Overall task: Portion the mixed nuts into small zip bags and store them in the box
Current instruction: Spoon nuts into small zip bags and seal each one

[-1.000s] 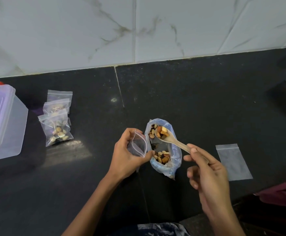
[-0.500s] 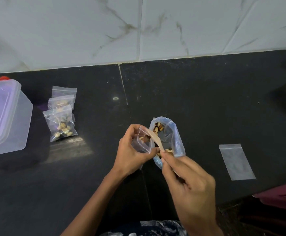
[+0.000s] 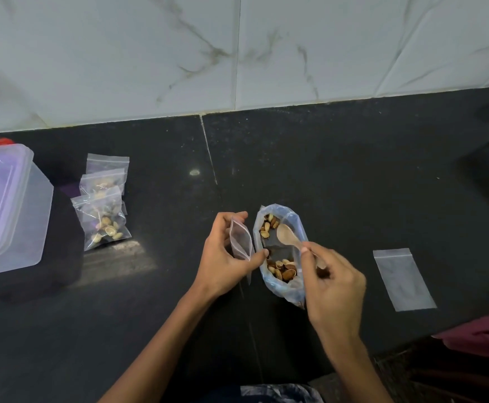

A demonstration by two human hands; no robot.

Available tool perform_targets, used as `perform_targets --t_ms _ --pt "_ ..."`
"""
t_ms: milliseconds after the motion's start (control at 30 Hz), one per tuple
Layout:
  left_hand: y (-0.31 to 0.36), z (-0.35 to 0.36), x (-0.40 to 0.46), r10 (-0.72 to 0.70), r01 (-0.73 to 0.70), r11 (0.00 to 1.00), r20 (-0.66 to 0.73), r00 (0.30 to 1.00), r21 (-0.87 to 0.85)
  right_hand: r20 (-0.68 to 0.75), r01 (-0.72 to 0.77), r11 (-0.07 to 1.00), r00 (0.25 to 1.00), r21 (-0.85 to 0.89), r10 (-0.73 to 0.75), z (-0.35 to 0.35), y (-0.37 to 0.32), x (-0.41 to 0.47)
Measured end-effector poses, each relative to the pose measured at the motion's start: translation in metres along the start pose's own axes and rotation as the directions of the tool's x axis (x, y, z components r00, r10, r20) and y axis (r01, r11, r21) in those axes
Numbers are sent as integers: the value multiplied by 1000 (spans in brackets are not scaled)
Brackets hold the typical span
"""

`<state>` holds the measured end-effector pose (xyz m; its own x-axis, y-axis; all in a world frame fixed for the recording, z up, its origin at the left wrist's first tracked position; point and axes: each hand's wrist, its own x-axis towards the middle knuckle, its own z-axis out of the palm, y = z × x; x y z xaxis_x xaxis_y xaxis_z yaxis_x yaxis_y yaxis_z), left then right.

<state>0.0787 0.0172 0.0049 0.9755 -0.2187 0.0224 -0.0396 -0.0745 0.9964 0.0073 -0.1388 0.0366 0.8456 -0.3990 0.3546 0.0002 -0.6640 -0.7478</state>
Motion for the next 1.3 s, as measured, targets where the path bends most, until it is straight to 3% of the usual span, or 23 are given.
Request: perform_targets --t_ms 267,467,567,633,833,967,1133,1300 --pt "-7 0 28 -118 115 993 158 980 28 172 196 945 973 -261 -154 27 10 1" --pt "-9 -1 33 -134 130 991 178 975 34 264 165 963 959 -213 -106 13 9 1" --pt "-11 -2 31 -141 139 990 172 975 26 207 136 974 973 -184 -97 5 8 5" --pt "-13 -2 31 -136 132 991 158 978 39 192 166 959 974 -230 -122 10 11 9" --pt "-13 -1 31 -138 132 990 164 977 52 326 321 860 925 -397 -195 20 15 14" --pt "-14 -1 30 -143 134 989 154 978 70 381 371 841 899 -395 -217 5 12 15" --pt "-13 0 30 -138 128 989 140 980 79 319 345 849 921 -401 -224 6 13 22" --pt "-13 0 28 -136 125 988 142 980 87 424 394 831 879 -392 -217 12 18 21"
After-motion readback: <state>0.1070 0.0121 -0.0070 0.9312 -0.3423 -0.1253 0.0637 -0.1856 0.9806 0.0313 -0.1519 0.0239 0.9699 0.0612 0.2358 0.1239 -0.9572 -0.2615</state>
